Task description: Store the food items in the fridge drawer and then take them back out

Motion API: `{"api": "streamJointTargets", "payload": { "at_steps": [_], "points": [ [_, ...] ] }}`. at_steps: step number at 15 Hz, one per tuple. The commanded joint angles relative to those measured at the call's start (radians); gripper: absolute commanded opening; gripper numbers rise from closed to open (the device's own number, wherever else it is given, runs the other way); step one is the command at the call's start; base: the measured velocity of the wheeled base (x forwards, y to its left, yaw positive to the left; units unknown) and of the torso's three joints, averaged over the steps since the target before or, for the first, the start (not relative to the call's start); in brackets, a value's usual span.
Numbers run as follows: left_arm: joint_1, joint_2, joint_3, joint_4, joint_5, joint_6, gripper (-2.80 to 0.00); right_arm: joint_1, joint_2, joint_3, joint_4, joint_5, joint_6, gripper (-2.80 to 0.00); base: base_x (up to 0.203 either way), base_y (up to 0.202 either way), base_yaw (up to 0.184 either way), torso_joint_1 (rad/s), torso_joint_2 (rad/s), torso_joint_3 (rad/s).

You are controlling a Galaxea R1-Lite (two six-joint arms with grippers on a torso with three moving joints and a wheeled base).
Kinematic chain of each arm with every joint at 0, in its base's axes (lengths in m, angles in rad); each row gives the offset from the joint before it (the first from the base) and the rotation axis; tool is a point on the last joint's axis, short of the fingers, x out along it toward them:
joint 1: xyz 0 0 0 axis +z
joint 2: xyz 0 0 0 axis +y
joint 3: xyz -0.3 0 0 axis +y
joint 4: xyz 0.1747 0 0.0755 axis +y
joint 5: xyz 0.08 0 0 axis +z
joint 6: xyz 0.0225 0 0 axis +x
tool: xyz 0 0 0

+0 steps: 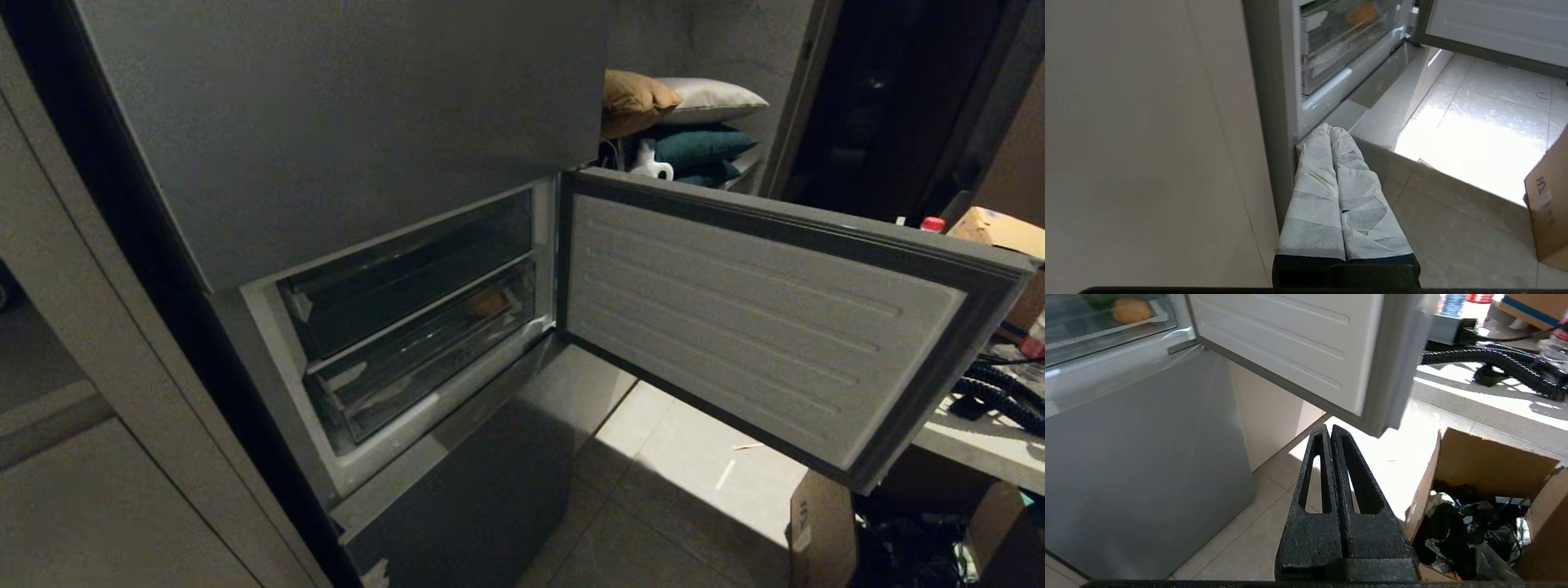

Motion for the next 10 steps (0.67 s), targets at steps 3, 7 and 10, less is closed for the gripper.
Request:
{"api": "streamJointTargets", "payload": {
  "at_steps": [3,7,10],
  "points": [
    [0.000,0.001,0.000,0.000,0.000,0.000,-2.80,-0.001,0.000,0.000,0.000,0.000,-0.002,-2.80,0.000,0.000,0.000,0.000,0.00,0.000],
    [0.000,0.001,0.000,0.000,0.000,-0.002,-2.80,-0.001,0.000,0.000,0.000,0.000,-0.002,-2.80,0.001,-0.003,0.014,0.003,0.00,0.000],
    [0.000,0.001,0.000,0.000,0.000,-0.002,-2.80,-0.001,0.000,0.000,0.000,0.000,-0.002,-2.80,0.003,-0.007,0.152,0.000,0.00,0.003]
  ]
}}
